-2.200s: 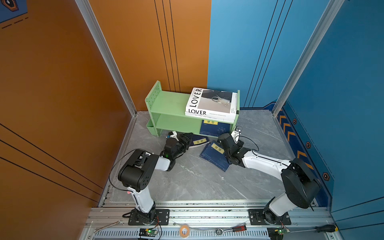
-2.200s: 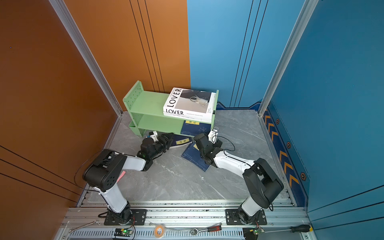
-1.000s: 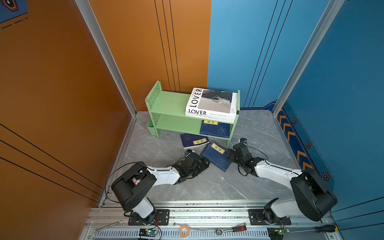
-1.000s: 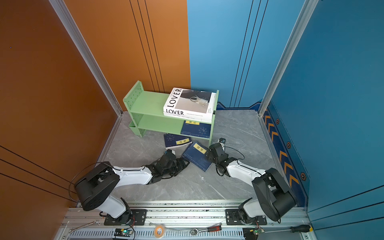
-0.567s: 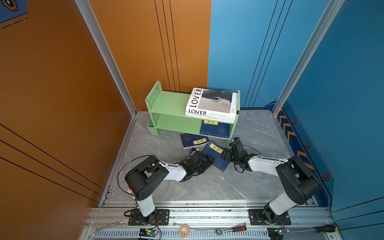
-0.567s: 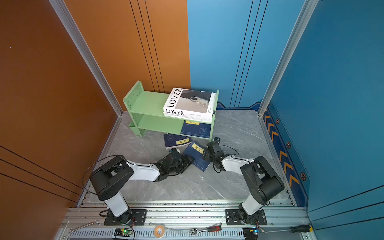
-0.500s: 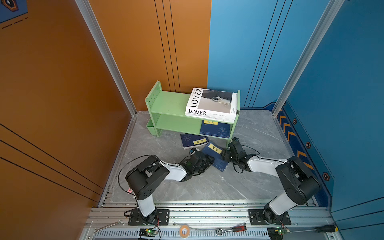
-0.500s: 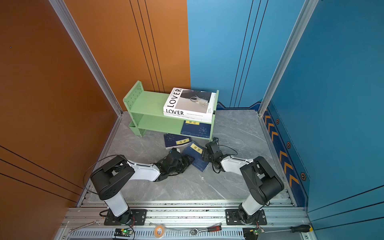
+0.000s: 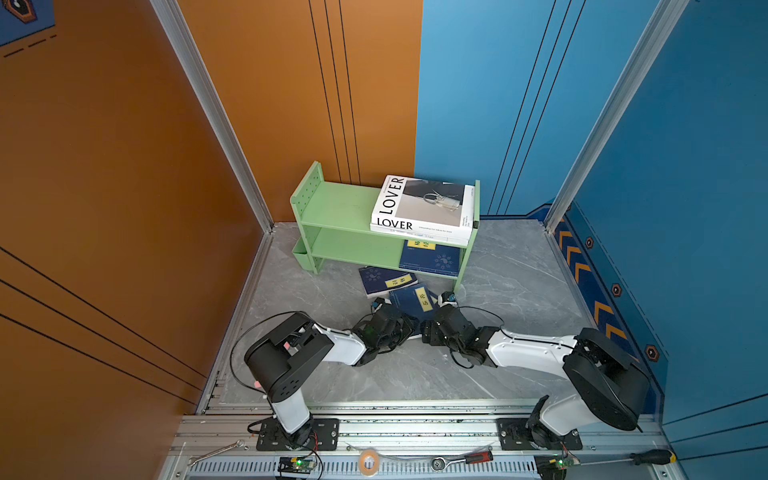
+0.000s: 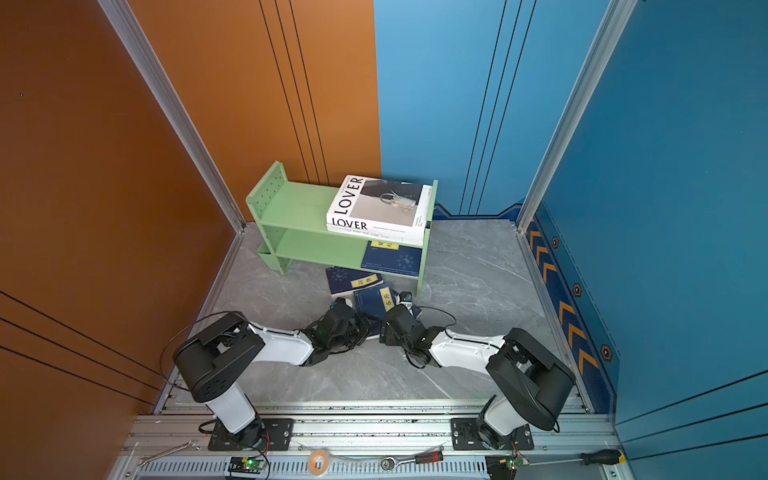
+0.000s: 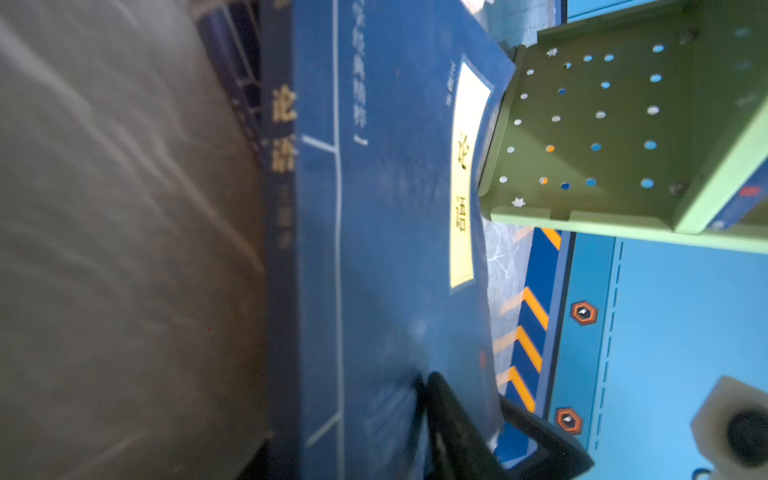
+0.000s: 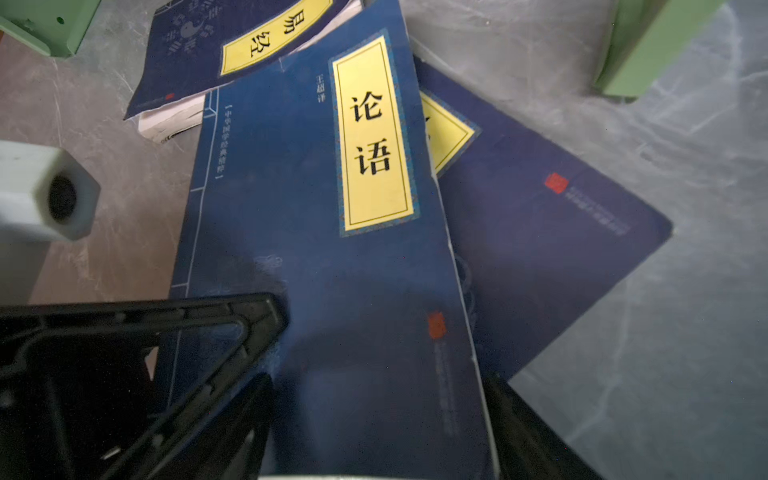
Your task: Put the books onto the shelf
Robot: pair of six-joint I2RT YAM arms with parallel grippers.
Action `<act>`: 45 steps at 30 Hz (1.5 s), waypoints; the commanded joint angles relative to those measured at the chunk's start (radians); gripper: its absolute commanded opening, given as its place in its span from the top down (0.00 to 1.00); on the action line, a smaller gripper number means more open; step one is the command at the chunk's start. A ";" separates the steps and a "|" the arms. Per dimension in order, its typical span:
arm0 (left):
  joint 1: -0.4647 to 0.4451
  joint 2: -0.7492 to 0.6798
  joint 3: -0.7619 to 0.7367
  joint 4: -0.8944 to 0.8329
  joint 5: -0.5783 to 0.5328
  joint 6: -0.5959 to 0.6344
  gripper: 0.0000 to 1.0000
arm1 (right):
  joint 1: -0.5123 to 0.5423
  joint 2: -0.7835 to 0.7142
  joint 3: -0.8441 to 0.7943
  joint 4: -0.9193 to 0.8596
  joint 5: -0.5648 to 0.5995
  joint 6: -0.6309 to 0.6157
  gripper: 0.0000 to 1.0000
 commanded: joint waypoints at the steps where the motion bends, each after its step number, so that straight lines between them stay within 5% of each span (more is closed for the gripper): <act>1: 0.007 -0.057 -0.026 0.003 0.006 0.059 0.76 | 0.002 -0.010 -0.005 -0.015 0.041 0.054 0.20; 6: 0.023 -0.084 -0.061 0.044 0.020 0.069 1.00 | 0.003 -0.042 0.000 -0.045 0.049 0.055 0.20; 16: 0.053 -0.228 -0.122 0.080 0.098 0.068 1.00 | -0.034 -0.256 -0.075 -0.089 0.052 0.167 0.13; 26: 0.056 -0.752 -0.226 -0.159 -0.053 0.057 1.00 | -0.073 -0.542 -0.302 0.216 -0.115 0.470 0.00; 34: 0.063 -1.130 -0.242 -0.350 -0.217 0.053 1.00 | -0.053 -0.625 -0.310 0.376 -0.207 0.507 0.00; 45: 0.085 -1.060 -0.235 -0.224 -0.228 0.037 1.00 | 0.052 -0.422 -0.205 0.581 -0.215 0.481 0.00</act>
